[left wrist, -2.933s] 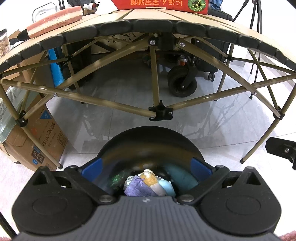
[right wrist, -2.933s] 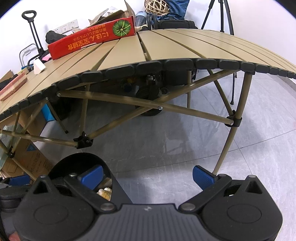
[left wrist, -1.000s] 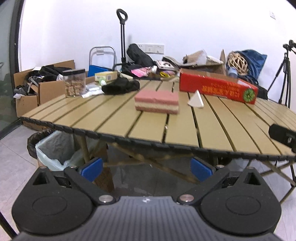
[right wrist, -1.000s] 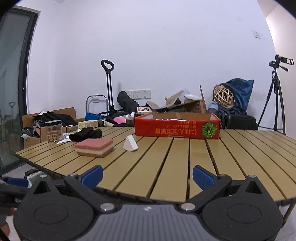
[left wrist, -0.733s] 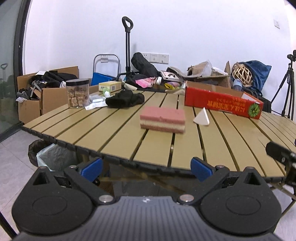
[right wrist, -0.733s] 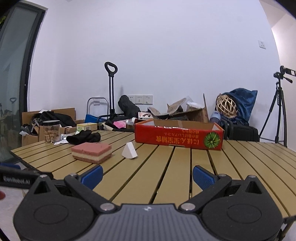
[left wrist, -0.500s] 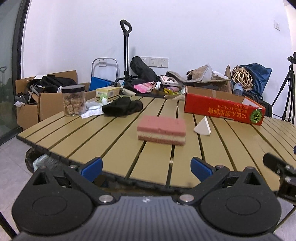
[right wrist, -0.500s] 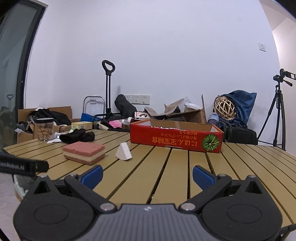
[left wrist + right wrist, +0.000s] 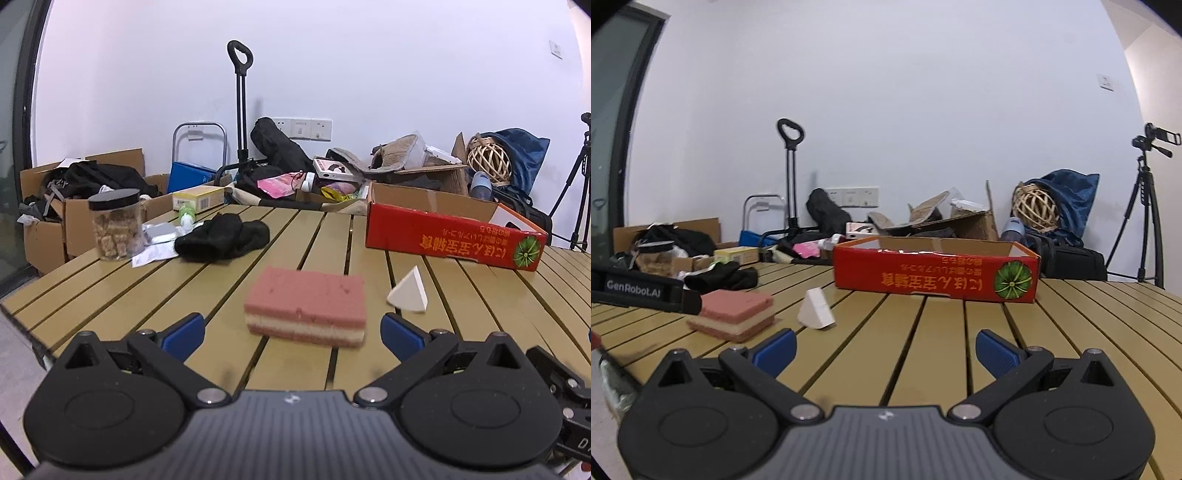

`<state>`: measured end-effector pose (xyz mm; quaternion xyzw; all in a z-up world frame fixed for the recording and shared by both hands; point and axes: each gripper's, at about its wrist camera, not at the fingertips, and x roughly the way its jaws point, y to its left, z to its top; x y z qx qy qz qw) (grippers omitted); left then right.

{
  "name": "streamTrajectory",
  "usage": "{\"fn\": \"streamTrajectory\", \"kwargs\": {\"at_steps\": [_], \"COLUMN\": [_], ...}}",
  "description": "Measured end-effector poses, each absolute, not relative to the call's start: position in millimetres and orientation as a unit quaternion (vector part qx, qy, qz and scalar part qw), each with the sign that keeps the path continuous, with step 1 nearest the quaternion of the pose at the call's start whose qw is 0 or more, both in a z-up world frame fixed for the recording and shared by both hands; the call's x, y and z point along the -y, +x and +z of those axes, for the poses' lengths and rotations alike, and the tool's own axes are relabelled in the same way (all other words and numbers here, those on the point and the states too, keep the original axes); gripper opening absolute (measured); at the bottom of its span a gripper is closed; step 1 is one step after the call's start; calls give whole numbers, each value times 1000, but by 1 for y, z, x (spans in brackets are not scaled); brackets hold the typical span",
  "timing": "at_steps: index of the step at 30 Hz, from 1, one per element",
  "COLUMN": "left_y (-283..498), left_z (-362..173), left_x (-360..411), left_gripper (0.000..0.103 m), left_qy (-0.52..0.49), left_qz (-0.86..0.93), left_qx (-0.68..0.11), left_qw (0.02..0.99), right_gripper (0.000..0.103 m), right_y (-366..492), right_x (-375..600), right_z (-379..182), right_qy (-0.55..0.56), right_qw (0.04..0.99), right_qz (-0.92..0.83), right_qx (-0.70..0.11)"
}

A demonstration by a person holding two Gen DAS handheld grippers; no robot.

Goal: Collect trash
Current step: 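Move the left gripper to the pink-and-white sponge and close on it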

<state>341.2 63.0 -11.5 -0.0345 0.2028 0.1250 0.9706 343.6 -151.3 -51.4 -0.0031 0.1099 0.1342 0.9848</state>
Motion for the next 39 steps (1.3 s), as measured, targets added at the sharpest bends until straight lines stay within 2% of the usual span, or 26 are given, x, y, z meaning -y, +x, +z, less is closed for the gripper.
{"fn": "streamTrajectory", "kwargs": {"at_steps": [7, 15, 25, 39], "left_y": [375, 405, 422, 431], "left_z": [-17, -24, -27, -28], "left_x": [-60, -74, -80, -77], "left_gripper": [103, 103, 103, 103], "left_qy": [-6, -43, -34, 31], "left_qz": [111, 81, 81, 47], "left_qx": [-213, -251, -277, -286], "left_qw": [971, 964, 957, 956], "right_gripper": [103, 103, 103, 103], "right_y": [359, 368, 373, 374], "right_x": [162, 177, 179, 172], "right_z": [-55, -57, -60, -61], "right_qy": [22, 68, 72, 56], "right_qw": [988, 989, 988, 987], "right_qz": [108, 67, 57, 75], "right_qx": [-110, -111, -123, -130]}}
